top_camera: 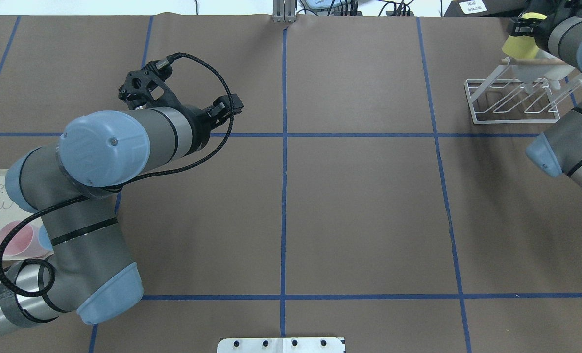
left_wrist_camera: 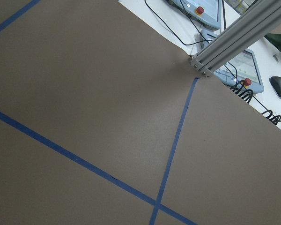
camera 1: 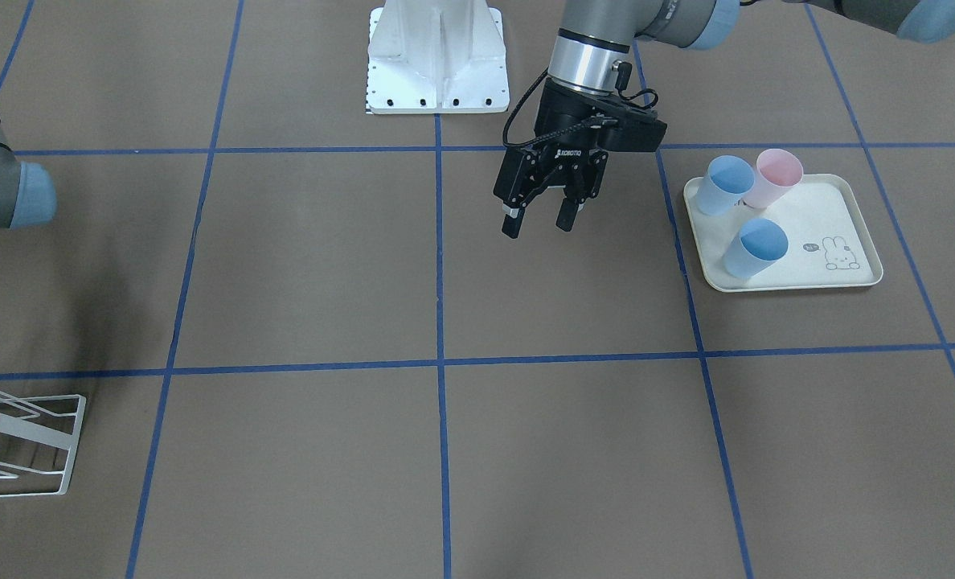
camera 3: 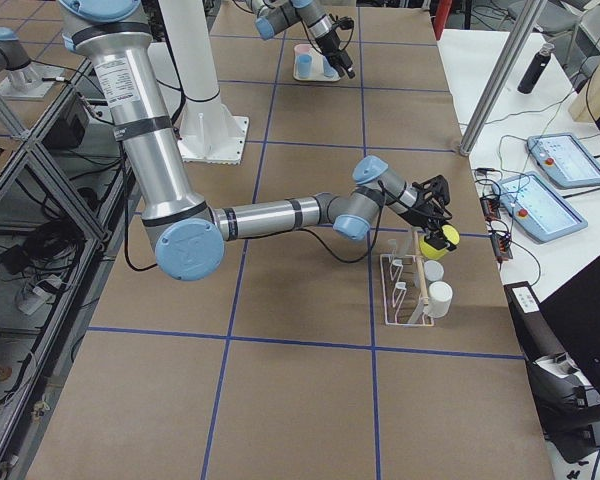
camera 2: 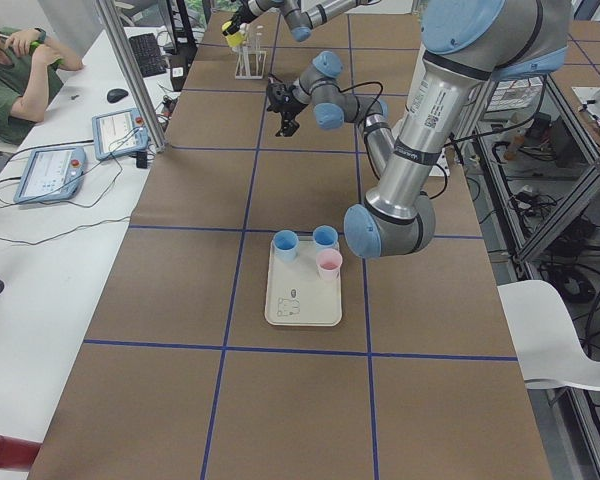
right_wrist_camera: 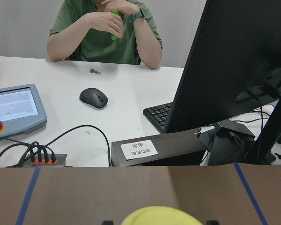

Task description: Transfer IKEA cup to right arm and place on rack

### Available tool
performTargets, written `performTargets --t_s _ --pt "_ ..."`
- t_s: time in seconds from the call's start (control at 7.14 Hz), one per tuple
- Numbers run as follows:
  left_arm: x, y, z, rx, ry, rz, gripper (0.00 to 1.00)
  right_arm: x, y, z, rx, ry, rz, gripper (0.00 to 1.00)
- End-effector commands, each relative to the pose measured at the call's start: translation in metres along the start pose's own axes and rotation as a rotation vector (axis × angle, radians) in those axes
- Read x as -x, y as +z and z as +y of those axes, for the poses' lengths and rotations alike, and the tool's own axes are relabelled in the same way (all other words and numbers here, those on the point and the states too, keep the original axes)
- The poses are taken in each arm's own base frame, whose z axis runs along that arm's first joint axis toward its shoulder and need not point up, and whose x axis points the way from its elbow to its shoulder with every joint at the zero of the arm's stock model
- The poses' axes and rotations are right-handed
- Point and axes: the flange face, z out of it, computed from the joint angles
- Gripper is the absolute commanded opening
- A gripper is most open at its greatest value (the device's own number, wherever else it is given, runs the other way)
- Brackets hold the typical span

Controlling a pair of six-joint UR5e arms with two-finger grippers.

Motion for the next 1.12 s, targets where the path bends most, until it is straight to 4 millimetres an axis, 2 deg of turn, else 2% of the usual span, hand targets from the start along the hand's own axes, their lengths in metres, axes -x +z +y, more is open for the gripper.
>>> performTargets --t_s 0.0,0.14,0.28,0.7,0.84,0.98 --pt "0.003 0.004 0.002 0.001 0.001 -0.007 1.00 0.005 0.001 0.014 0.017 -0.012 -0.004 0.00" --pt "0.003 0.004 0.002 0.001 0.001 -0.007 1.00 0.006 0.002 0.016 0.019 -0.015 -0.004 0.06" --pt "0.003 0.004 0.002 0.001 0.001 -0.007 1.00 0.004 0.005 0.018 0.024 -0.028 0.001 0.98" --pt "0.001 -0.001 0.002 0.013 0.012 -0.003 1.00 0.013 -0.009 0.007 0.043 -0.056 -0.055 1.00" --pt "0.002 -0.001 -0.005 0.039 0.014 -0.017 1.00 0.006 -0.019 -0.010 0.068 -0.035 -0.097 1.00" --pt "0.017 -0.003 -0.025 0.035 0.085 -0.067 1.00 0.002 -0.039 -0.026 0.104 -0.006 -0.170 1.00"
